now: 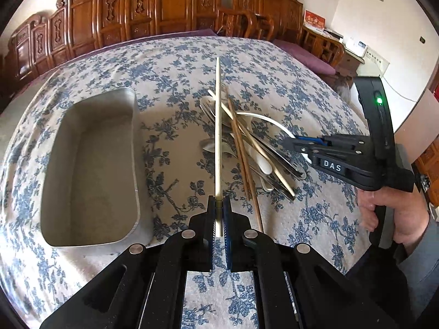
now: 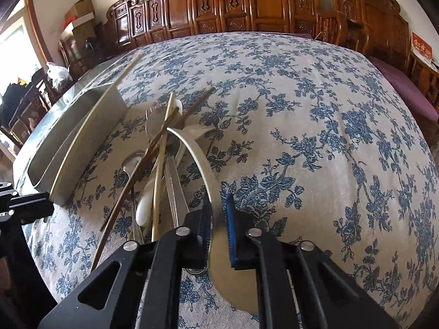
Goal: Organize utensils
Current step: 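Grasp a wooden chopstick with the left tool while the right tool lifts the spoon, then lower the chopstick into the grey tray and open the left tool while the right tool carries the spoon over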
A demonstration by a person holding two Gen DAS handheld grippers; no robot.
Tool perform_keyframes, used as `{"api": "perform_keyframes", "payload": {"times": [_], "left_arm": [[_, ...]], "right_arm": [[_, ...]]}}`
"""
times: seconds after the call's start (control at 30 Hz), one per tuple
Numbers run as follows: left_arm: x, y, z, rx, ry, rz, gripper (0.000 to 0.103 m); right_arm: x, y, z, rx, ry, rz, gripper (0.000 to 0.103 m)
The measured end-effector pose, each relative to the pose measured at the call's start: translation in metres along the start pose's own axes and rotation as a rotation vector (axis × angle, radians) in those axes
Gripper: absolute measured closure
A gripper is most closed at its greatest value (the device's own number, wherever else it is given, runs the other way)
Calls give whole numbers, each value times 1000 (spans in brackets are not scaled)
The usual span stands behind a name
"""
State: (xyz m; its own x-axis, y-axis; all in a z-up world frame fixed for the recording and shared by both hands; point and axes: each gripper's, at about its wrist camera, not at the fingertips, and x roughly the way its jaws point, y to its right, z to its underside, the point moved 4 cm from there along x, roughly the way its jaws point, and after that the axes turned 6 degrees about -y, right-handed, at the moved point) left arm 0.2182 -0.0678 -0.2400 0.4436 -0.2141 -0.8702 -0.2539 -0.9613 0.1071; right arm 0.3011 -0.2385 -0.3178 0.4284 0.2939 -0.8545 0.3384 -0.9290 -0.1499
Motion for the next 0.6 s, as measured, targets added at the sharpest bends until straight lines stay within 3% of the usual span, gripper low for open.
{"api": "perform_keyframes", "payload": {"times": [0.4, 0.6], "left_arm": [[-32, -35, -11, -30, 61, -43, 99], [-41, -61, -11, -53, 74, -68, 99]], "right_arm": [[-26, 18, -5, 102, 65, 26, 97], [-39, 9, -8, 114, 112, 20, 97]]}}
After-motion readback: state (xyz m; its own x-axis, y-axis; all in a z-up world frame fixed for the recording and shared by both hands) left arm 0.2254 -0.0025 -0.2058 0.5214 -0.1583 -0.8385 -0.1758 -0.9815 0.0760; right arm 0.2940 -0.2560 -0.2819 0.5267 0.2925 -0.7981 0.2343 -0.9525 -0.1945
